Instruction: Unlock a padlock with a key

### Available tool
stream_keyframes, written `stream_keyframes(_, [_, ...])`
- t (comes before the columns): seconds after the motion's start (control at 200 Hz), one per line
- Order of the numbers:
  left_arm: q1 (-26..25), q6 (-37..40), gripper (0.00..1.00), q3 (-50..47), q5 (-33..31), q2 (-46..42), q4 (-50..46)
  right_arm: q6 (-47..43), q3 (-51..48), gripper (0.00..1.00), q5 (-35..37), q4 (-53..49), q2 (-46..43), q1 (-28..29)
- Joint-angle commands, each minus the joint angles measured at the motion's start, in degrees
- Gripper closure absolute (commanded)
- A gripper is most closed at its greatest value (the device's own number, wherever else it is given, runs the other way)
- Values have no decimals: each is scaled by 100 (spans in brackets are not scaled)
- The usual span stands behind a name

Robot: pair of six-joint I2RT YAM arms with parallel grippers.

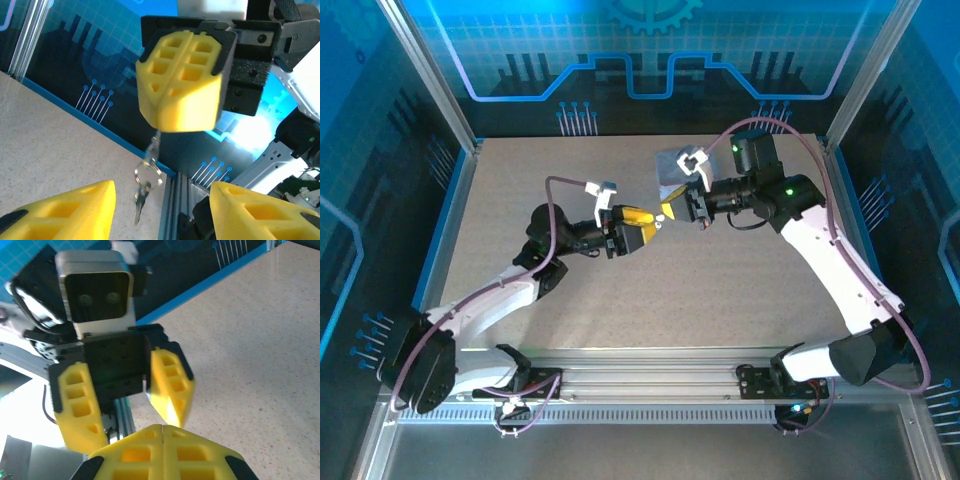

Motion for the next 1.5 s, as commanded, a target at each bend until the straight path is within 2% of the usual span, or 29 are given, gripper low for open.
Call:
stream_keyframes(0.0, [-18, -742, 48, 244, 129, 331, 1015, 205, -41, 100, -376, 270, -132, -89])
stream_keyframes(0.11, [-22, -920, 52, 334, 139, 506, 1144, 266, -89, 100, -378, 330, -149, -122])
stream_keyframes(0.29, [-24, -837, 59, 375, -1, 477, 812, 313, -150, 100, -327, 368, -165, -193])
stream_keyframes(0.545, [-21, -864, 82, 401, -15, 395, 704, 499, -289, 100, -331, 569, -201, -306])
stream_keyframes(0.705, [-21, -904, 83, 415, -30, 414, 708, 573, -353, 100, -379, 672, -203, -304])
stream_keyframes(0.84, [-25, -1033, 71, 434, 2, 489, 843, 633, -432, 100, -395, 731, -219, -309])
stream_keyframes(0.985, [-23, -1061, 70, 472, 12, 517, 862, 679, -480, 100, -424, 819, -225, -300])
stream_keyframes(1.106, [-25, -1087, 73, 520, 38, 549, 844, 722, -507, 100, -424, 872, -225, -293])
stream_keyframes(1.201, [-20, -1111, 80, 520, -17, 567, 778, 755, -529, 100, -391, 920, -217, -275])
stream_keyframes(1.396, [-22, -1147, 81, 526, 11, 605, 756, 825, -560, 100, -363, 1033, -216, -249])
stream_keyframes(1.496, [-21, -1157, 89, 536, 24, 614, 769, 863, -581, 100, -353, 1087, -204, -248])
